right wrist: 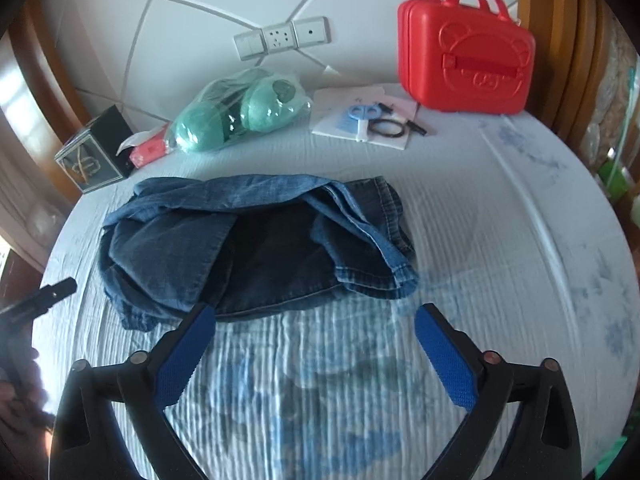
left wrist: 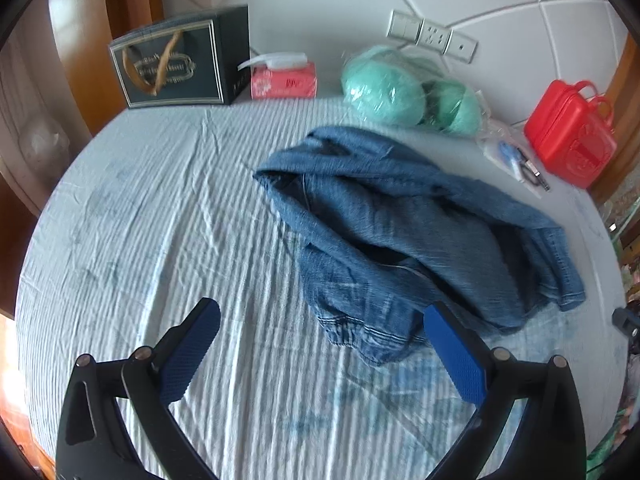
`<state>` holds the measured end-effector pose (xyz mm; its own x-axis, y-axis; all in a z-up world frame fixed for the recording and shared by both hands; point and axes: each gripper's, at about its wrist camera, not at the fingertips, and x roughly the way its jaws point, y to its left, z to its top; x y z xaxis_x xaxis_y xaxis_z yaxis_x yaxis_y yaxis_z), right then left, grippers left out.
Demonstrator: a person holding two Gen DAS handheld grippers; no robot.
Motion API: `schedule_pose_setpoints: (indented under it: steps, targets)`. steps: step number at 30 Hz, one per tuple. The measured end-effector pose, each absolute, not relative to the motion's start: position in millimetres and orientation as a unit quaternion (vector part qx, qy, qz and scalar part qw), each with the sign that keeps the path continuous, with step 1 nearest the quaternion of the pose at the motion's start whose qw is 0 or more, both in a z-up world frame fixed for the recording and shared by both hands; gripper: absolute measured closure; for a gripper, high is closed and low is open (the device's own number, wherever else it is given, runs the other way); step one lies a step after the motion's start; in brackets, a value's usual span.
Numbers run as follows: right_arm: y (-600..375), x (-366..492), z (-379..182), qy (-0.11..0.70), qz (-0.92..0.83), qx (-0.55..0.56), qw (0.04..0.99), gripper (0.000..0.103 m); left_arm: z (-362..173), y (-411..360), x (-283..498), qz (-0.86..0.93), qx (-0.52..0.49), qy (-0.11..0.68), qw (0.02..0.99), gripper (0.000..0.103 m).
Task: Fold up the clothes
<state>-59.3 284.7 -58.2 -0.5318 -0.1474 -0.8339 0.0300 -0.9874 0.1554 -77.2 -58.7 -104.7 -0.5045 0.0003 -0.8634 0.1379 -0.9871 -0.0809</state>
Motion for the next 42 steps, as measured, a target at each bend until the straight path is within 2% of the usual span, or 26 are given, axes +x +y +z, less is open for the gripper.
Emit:
schedule_pose_setpoints:
  steps: [2, 11, 12, 13, 16, 17, 18, 19, 22, 28, 32, 34, 36, 38, 40, 42]
  targets:
    - [287, -74, -68, -0.057, -0.868, 0.491, 0.049, 0.022, -119, -55, -84, -0.859, 0.508, 0.062, 0.037, 0.0]
    - [308, -147, -110, -0.034, -0.852, 0.522, 0.003, 0.022, -179, -38, -108, -0.833, 0.548, 0.069, 0.015, 0.0]
    - [308, -154, -116, -0.031, -0.85, 0.526, 0.002, 0.022, -184, -39, -111, -0.83, 0.552, 0.077, 0.012, 0.005]
    - [308, -161, -123, -0.027, -0.847, 0.531, 0.003, 0.022, -187, -41, -114, -0.827, 0.555, 0.089, 0.005, 0.017]
    - [298, -175, -146, -0.007, -0.834, 0.551, 0.025, 0.023, -185, -40, -118, -0.826, 0.555, 0.101, -0.005, 0.044]
    - [294, -179, -154, 0.0, -0.83, 0.557, 0.033, 0.046, -182, -38, -119, -0.829, 0.552, 0.091, -0.002, 0.046]
    - [289, -182, -161, 0.01, -0.823, 0.566, 0.041, 0.091, -178, -37, -119, -0.832, 0.549, 0.081, 0.001, 0.051]
    - [286, -184, -163, 0.021, -0.821, 0.569, 0.044, 0.095, -173, -38, -119, -0.835, 0.545, 0.074, 0.004, 0.059]
    - [292, -178, -137, 0.013, -0.841, 0.54, 0.038, 0.096, -145, -56, -117, -0.849, 0.524, 0.065, 0.011, 0.065]
    - [361, -123, -21, -0.034, -0.911, 0.41, -0.034, 0.096, -73, -125, -96, -0.878, 0.472, 0.033, 0.071, 0.067]
    - [410, -73, 30, -0.053, -0.924, 0.366, -0.095, 0.096, -45, -162, -76, -0.876, 0.474, 0.036, 0.077, 0.066]
    - [433, -58, 30, -0.053, -0.912, 0.384, -0.133, 0.095, -45, -163, -70, -0.873, 0.48, 0.047, 0.065, 0.059]
    - [451, -50, 16, -0.062, -0.897, 0.41, -0.157, 0.078, -44, -163, -63, -0.87, 0.486, 0.057, 0.053, 0.053]
    - [454, -45, 1, -0.074, -0.889, 0.426, -0.154, 0.066, -44, -164, -56, -0.867, 0.492, 0.068, 0.042, 0.05]
    - [457, -41, -13, -0.086, -0.88, 0.442, -0.15, 0.056, -43, -165, -49, -0.863, 0.498, 0.078, 0.029, 0.042]
    - [460, -36, -28, -0.099, -0.871, 0.457, -0.147, 0.035, -43, -166, -42, -0.859, 0.503, 0.089, 0.017, 0.037]
